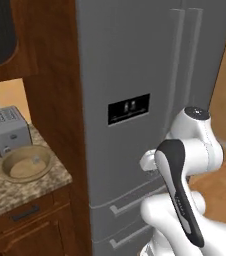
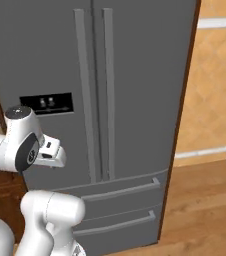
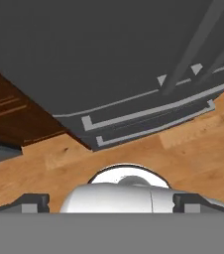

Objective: Grab a lemon wedge from the fridge and one ice cube from the ice bowl, and put them in the glass of lemonade.

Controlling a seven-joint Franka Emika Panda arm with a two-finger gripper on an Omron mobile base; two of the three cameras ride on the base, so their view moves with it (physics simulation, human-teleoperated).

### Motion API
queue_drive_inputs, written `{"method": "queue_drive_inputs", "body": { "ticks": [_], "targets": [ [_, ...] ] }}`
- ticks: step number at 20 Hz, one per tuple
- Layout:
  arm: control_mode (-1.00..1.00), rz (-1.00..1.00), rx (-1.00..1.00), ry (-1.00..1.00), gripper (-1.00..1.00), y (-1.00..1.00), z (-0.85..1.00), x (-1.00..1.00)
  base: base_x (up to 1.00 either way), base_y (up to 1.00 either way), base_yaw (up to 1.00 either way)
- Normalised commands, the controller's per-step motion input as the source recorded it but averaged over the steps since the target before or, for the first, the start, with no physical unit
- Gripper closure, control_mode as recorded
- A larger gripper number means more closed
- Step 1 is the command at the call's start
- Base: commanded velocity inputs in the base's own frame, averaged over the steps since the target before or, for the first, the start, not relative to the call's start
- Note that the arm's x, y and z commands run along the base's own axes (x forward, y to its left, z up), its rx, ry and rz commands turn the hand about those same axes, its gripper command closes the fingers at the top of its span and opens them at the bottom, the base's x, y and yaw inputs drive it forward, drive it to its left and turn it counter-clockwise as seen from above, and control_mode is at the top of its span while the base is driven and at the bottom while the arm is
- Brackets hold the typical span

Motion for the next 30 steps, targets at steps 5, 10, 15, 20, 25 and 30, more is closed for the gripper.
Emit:
{"method": "queue_drive_inputs", "body": {
  "ticks": [5,10,15,20,25,30],
  "targets": [
    [1.00,0.00,0.00,0.00,-1.00,0.00,0.00,0.00,0.00,-0.91,0.15],
    [1.00,0.00,0.00,0.00,-1.00,0.00,0.00,0.00,0.12,-0.52,0.28],
    [1.00,0.00,0.00,0.00,-1.00,0.00,0.00,0.00,-0.13,-0.03,0.34],
    [1.00,0.00,0.00,0.00,-1.00,0.00,0.00,0.00,-0.13,-0.15,0.08],
    [1.00,0.00,0.00,0.00,-1.00,0.00,0.00,0.00,-0.37,-0.07,0.09],
    [1.00,0.00,0.00,0.00,-1.00,0.00,0.00,0.00,-0.35,-0.20,0.19]
  ]
}}
